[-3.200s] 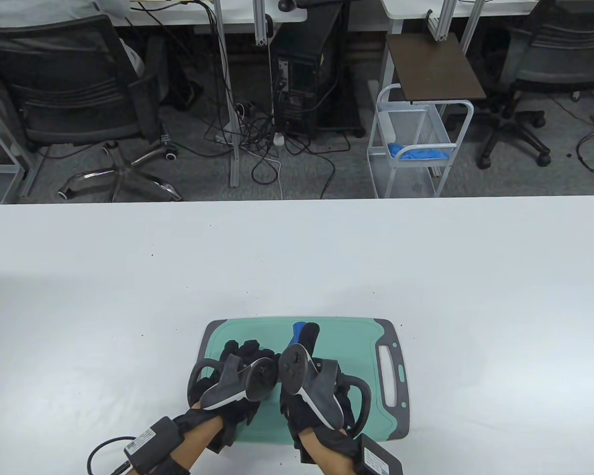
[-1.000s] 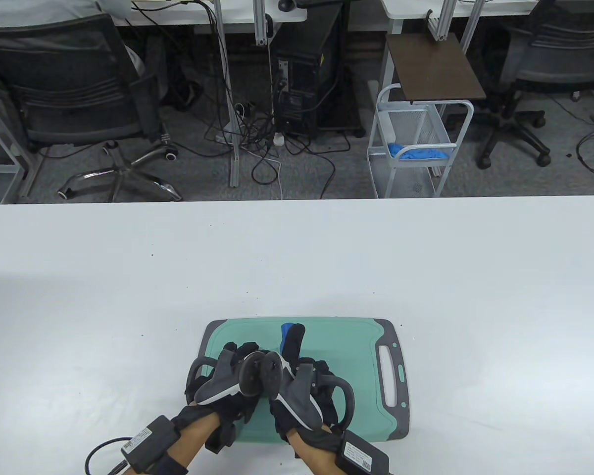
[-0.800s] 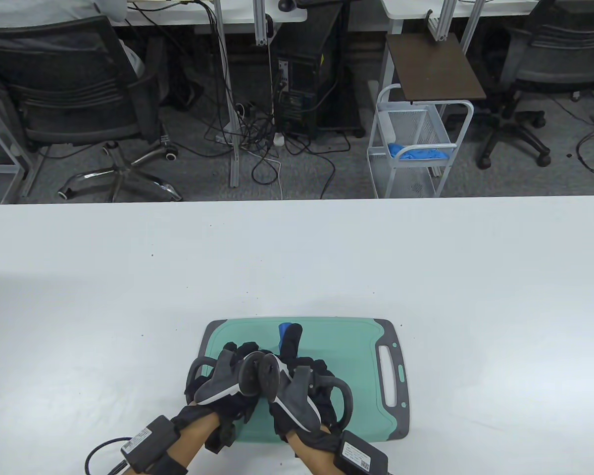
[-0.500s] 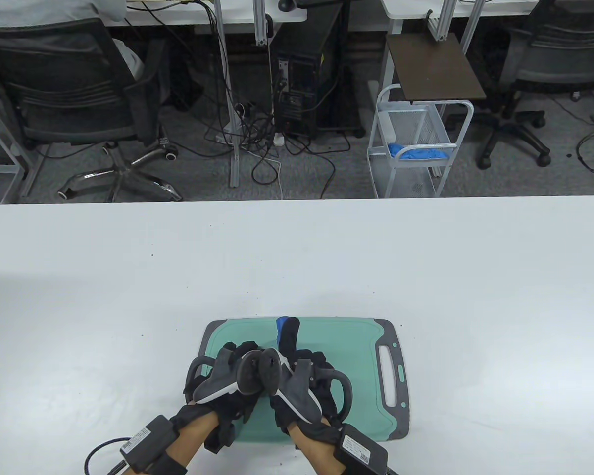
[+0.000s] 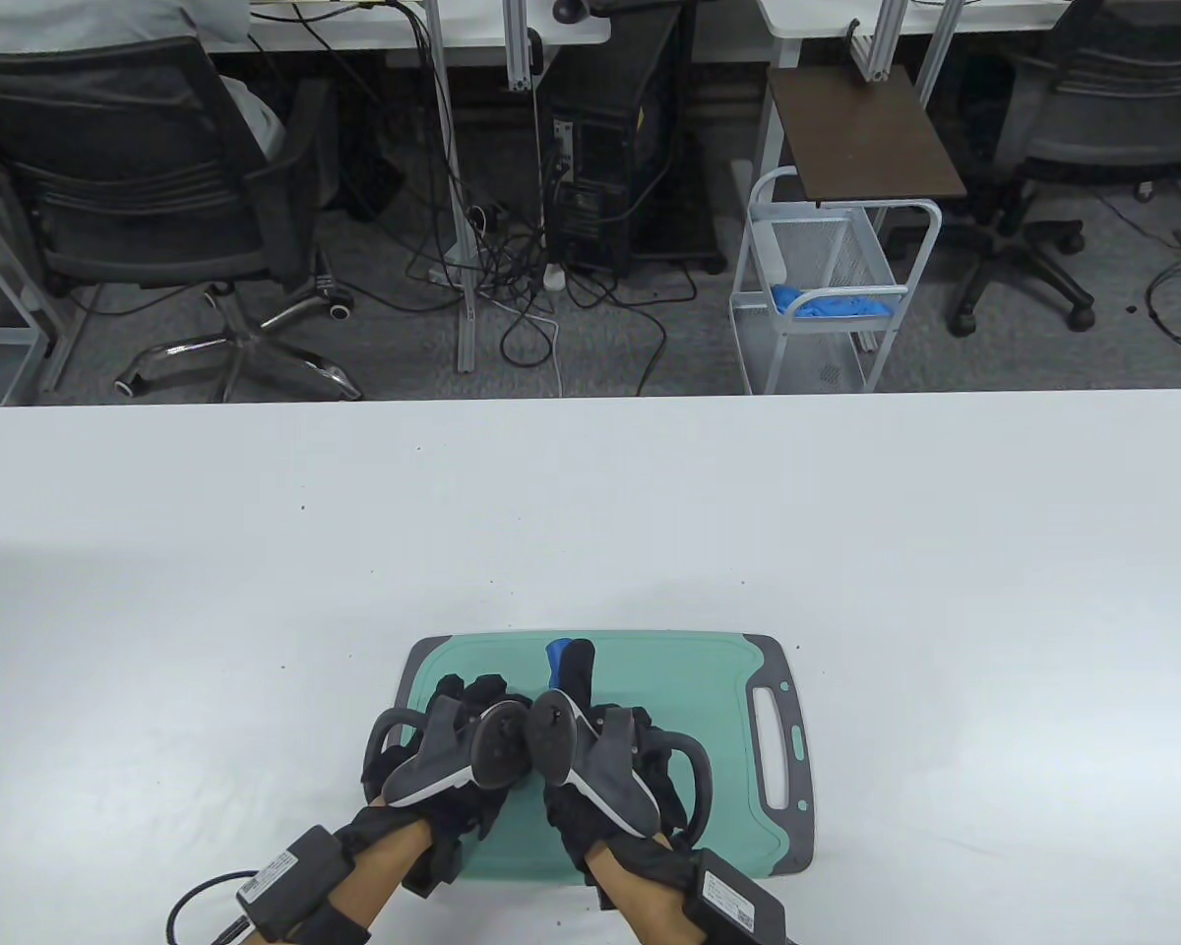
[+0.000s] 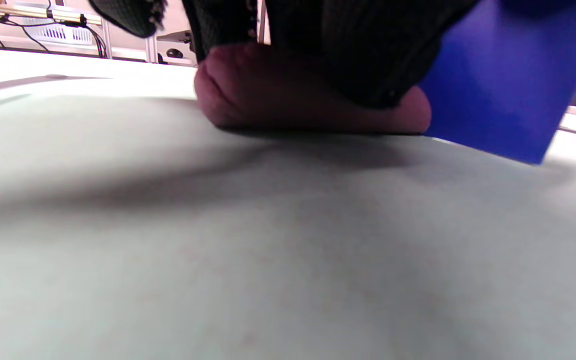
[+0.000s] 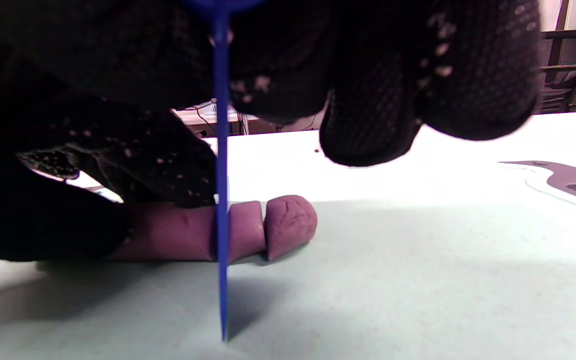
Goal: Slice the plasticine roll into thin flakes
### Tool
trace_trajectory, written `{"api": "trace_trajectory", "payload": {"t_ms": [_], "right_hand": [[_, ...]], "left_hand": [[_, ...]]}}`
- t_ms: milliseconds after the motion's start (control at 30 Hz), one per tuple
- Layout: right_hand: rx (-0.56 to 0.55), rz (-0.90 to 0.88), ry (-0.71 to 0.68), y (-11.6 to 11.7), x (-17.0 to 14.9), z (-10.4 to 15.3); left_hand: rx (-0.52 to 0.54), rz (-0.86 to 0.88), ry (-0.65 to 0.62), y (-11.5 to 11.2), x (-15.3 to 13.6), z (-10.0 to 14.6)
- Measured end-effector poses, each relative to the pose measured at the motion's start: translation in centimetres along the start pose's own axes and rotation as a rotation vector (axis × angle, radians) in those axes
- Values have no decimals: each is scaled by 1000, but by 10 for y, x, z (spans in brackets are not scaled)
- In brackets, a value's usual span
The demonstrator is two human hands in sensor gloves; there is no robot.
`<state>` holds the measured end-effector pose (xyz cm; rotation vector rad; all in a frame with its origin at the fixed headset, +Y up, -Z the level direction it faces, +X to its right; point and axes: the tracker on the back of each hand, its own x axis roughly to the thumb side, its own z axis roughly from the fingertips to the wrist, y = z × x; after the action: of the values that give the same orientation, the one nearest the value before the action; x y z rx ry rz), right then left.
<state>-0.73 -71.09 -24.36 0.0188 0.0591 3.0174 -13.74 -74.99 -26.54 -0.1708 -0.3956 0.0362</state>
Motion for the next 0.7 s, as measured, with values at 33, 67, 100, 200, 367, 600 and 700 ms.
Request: {"api": "trace_trajectory", "payload": {"t_ms": [33,67,100,200,367,600,700], "right_hand": [[-8,-3,-2,-1,0,1],[-19,-4,-3,-3,0,2],[-32,-7,-5,-6,1,4],[-45,-11,-7,-11,1,8],[-47,-13,-15,-19,3,13],[-2,7,-36,-21,7,20],[12,17,-42,-21,8,22]], "left_hand": [[4,-3,0,0,0,0],[8,-5,1,0,0,0],[11,-6,3,0,0,0],[19,0,9,1,-2,0],[24,6,17,1,-2,0],[54,0,46,3,-5,0],[53,9,46,3,-6,0]]}}
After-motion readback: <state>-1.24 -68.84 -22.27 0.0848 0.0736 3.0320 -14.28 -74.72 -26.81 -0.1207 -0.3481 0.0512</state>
